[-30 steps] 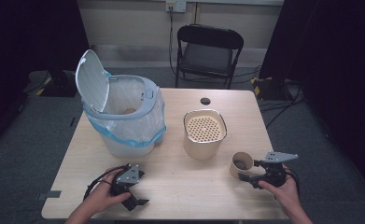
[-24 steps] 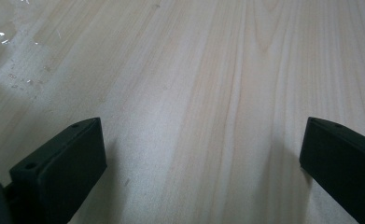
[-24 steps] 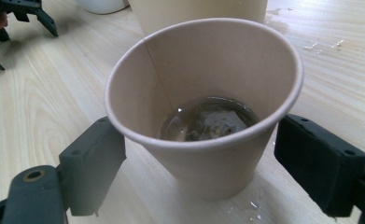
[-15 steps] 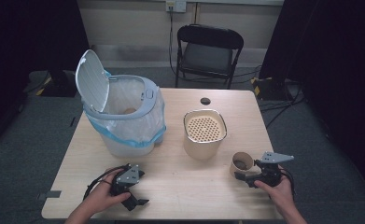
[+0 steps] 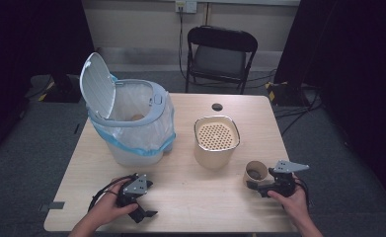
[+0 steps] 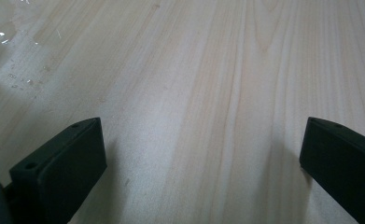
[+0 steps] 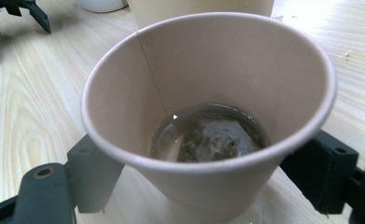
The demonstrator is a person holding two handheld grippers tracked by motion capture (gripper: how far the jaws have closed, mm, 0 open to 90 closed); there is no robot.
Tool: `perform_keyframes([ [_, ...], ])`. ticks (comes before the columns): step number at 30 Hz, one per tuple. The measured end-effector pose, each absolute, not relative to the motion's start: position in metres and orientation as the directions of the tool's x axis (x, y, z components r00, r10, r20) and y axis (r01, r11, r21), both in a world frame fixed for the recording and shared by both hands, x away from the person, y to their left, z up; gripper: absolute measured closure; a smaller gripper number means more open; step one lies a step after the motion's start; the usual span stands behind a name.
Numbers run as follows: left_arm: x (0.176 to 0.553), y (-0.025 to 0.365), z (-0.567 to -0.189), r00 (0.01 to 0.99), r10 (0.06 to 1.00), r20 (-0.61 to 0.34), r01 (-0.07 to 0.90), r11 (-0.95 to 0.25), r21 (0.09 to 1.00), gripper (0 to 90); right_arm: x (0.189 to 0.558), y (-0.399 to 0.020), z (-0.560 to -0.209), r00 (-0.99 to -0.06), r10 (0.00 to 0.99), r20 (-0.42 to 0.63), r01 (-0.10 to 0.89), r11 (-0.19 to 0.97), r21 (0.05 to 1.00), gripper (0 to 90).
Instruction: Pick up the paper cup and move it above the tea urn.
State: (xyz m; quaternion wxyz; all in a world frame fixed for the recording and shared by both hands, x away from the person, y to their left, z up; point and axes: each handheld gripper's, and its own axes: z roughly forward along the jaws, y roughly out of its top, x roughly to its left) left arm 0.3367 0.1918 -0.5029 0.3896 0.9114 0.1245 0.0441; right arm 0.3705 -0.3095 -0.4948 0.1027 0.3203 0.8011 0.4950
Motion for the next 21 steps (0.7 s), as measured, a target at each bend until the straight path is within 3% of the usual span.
perform_keyframes([
  [21, 0.3367, 0.1918, -0.5029, 0.965, 0.262, -0.017, 0.193, -0.666, 0.721, 0.0, 0.3716, -0.303, -0.4944, -0.775, 0.622, 0.113, 0.38, 0.314, 0.87, 24.9],
])
